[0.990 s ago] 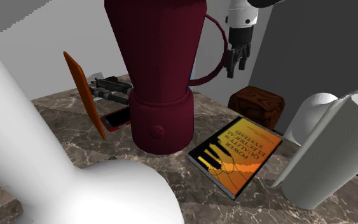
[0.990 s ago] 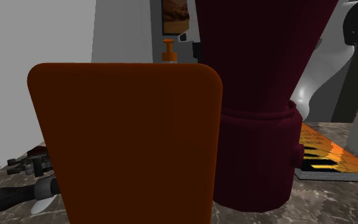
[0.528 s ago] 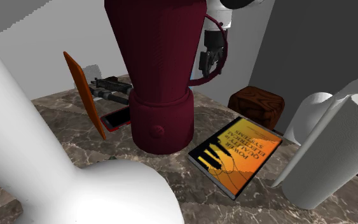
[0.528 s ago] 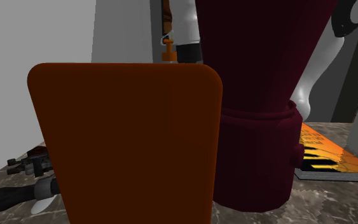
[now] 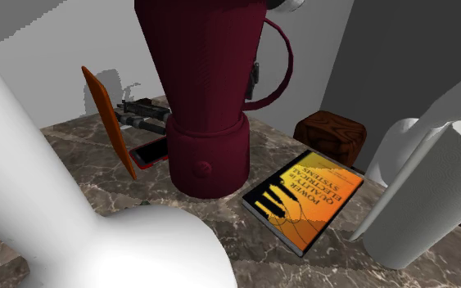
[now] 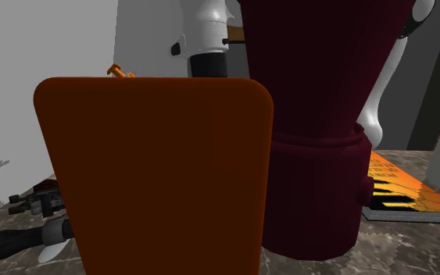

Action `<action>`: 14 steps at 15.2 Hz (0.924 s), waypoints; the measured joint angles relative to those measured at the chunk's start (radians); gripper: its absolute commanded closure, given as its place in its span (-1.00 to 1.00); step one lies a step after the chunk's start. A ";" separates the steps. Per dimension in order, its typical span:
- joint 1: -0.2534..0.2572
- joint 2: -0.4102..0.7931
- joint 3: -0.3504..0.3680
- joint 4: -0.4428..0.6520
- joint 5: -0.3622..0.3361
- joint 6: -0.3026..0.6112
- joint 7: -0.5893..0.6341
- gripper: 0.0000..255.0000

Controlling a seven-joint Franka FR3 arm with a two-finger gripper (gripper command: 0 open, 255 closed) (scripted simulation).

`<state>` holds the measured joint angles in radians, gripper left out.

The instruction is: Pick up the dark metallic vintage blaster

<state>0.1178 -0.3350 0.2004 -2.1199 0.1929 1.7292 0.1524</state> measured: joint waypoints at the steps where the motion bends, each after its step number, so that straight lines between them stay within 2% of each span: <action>1: 0.006 0.024 0.008 0.024 0.008 0.006 0.006 -1.00; 6: 0.033 0.174 0.047 0.173 0.037 0.037 0.038 -1.00; 14: 0.088 0.426 0.107 0.473 0.045 0.047 0.104 -1.00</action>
<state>0.2058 0.0915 0.3071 -1.6472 0.2380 1.7762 0.2566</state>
